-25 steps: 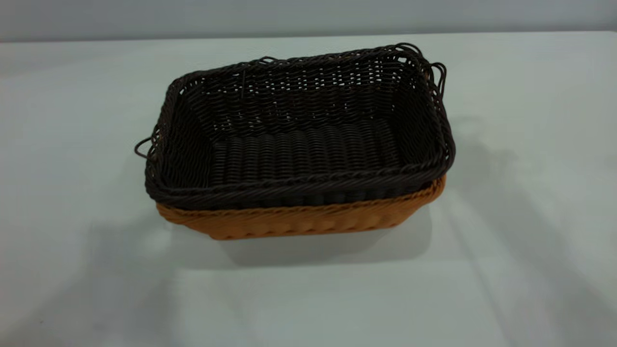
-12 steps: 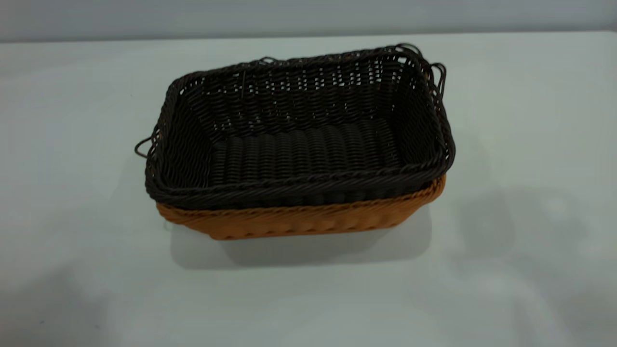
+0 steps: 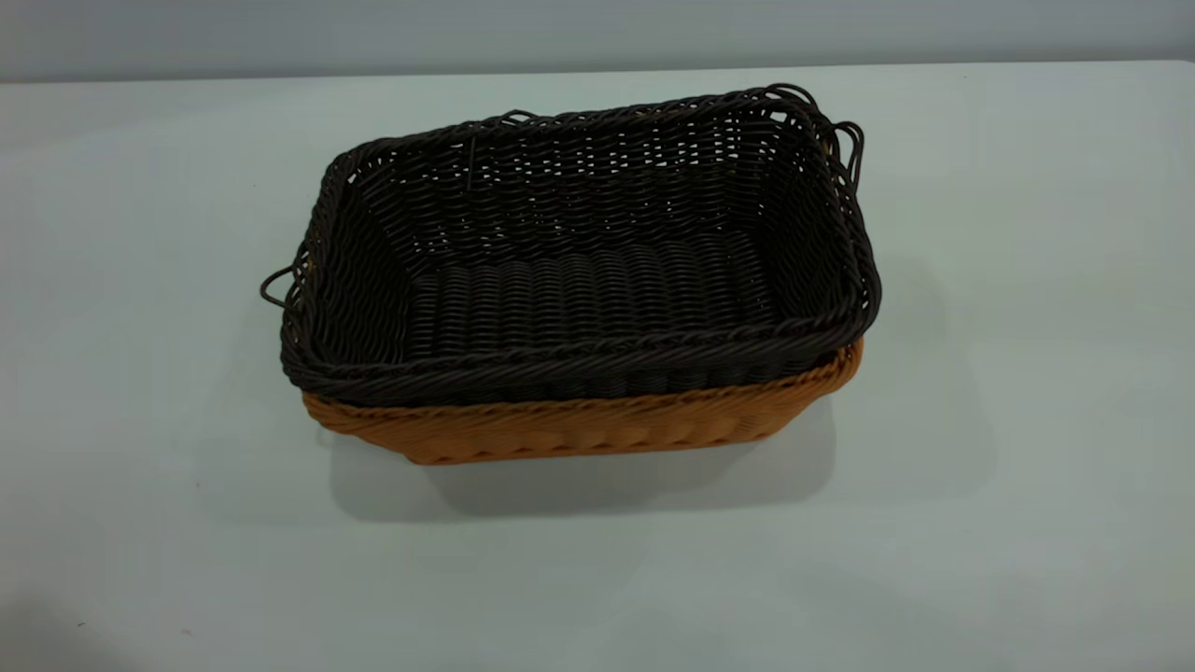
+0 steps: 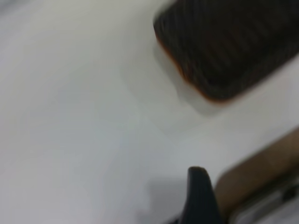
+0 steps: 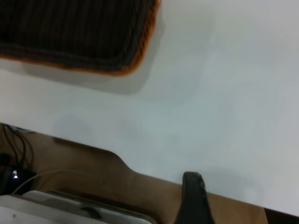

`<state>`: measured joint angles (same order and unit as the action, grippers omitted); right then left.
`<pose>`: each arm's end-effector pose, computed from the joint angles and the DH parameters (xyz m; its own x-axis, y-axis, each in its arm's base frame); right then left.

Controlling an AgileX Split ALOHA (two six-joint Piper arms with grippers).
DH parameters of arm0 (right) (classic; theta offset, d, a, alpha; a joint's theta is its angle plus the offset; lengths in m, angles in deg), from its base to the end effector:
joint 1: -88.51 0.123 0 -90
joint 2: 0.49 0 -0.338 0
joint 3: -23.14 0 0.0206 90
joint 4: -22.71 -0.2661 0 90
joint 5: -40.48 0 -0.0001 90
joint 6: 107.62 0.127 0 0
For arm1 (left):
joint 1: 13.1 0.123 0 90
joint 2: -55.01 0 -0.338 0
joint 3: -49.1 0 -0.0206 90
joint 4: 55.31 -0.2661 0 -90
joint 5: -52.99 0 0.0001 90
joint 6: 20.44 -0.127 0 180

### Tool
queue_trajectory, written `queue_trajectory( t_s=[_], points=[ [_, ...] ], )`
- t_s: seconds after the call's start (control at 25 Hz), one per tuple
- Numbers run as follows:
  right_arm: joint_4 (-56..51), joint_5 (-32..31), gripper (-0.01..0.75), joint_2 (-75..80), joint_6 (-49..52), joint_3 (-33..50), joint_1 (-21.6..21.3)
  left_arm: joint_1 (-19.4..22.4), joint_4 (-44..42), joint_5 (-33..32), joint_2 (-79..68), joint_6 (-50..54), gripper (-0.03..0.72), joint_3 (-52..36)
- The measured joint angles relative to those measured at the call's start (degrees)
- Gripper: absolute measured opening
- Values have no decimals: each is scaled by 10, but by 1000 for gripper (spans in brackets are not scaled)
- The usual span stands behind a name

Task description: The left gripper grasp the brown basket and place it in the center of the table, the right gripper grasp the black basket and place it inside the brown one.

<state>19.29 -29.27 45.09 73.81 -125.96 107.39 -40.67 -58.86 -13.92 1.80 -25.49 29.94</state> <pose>0.0808 0.0351 0.3412 -0.8015 -0.2260 -0.5536 -0.3163 0.9459 0.0718 0.1165 -0.0527 0.3978 -0.6190 0.4496 -0.6439 0.5018 0.8572 0.1161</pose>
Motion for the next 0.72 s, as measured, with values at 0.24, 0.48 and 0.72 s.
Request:
queue_trajectory(
  t_s=[0.24,0.48,0.72],
  points=[
    [7,53,465,-129,0,148,0,0,0,24,70,24,471,-144],
    [11,65,465,-212,-2,205,0,0,1,99,102,28,471,-251],
    [11,66,465,-244,-2,205,0,0,4,121,105,36,471,-303]
  ],
)
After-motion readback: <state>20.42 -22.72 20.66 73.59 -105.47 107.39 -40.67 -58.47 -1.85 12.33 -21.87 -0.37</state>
